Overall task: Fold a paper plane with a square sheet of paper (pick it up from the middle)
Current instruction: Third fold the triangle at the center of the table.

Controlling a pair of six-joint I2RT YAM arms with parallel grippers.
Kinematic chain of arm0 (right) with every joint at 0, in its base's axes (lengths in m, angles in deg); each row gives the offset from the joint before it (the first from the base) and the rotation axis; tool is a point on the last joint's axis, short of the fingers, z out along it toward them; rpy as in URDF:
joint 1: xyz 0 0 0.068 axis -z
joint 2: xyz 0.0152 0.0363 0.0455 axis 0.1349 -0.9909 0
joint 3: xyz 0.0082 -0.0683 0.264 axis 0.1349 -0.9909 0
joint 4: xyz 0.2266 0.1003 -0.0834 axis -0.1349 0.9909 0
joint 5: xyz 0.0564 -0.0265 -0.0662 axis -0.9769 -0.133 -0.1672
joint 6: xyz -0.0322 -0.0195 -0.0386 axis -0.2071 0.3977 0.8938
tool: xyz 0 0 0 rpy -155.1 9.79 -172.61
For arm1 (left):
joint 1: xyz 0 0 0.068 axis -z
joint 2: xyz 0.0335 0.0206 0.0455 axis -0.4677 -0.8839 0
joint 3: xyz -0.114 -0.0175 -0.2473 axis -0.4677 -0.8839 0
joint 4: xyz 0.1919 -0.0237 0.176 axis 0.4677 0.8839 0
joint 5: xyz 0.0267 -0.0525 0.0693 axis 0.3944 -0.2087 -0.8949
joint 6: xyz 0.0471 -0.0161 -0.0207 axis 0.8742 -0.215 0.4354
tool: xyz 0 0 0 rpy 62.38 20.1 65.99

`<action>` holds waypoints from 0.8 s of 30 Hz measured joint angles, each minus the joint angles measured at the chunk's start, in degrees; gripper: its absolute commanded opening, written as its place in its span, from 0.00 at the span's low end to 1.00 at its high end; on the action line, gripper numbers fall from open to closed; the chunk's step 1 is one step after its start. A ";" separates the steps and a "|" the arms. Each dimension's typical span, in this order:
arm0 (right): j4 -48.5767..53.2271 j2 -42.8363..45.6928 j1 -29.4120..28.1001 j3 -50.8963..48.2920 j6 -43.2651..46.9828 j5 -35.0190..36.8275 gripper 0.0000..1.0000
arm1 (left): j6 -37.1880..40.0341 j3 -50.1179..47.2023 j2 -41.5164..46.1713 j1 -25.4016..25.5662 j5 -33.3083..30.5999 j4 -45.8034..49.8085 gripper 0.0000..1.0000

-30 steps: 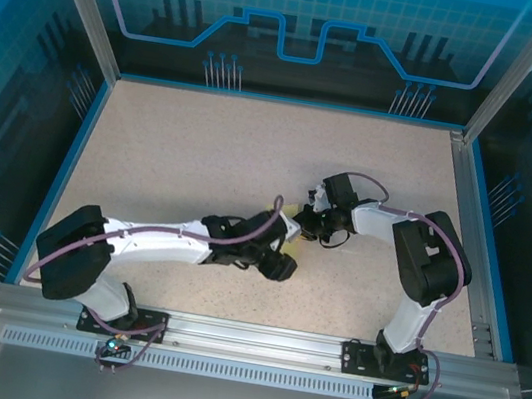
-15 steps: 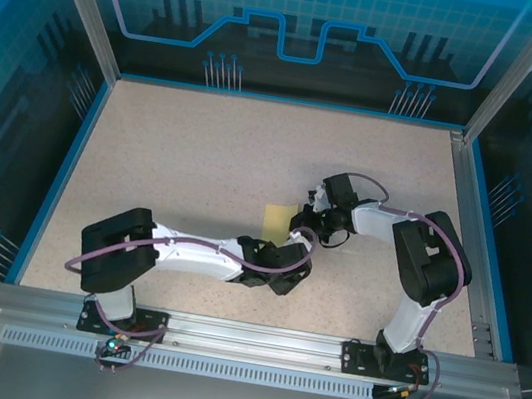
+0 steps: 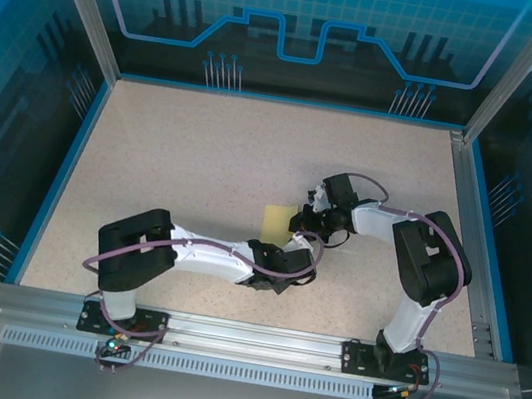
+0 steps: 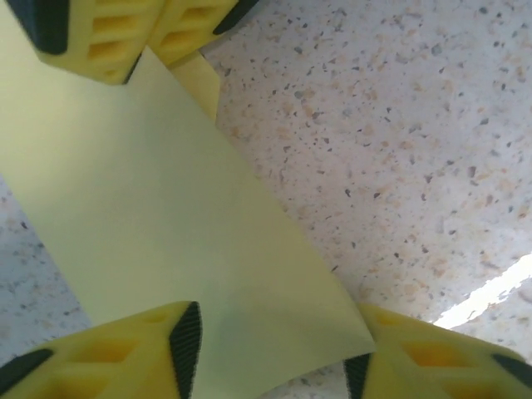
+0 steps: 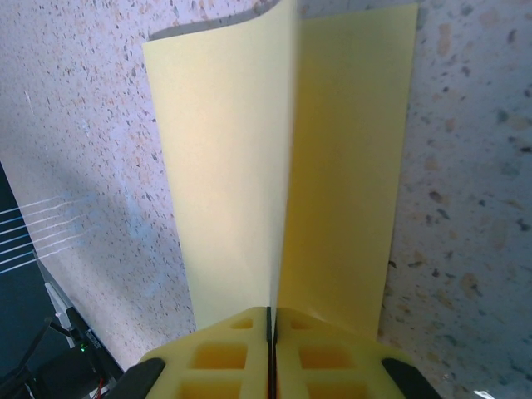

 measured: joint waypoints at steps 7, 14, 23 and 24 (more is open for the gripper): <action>0.55 0.00 0.15 0.00 0.66 0.04 0.09 | 0.66 -0.66 2.69 0.00 -1.05 -0.33 0.18; 1.11 0.00 0.35 0.00 1.29 0.11 0.10 | 1.38 -1.64 5.01 0.00 -0.85 -1.22 0.03; 2.99 0.70 0.37 0.00 2.67 1.53 0.19 | 2.05 -3.34 7.15 -3.04 7.08 -3.26 0.00; 3.52 1.18 0.39 0.00 2.97 1.99 0.21 | 2.05 -3.72 7.63 -3.78 8.66 -3.61 0.00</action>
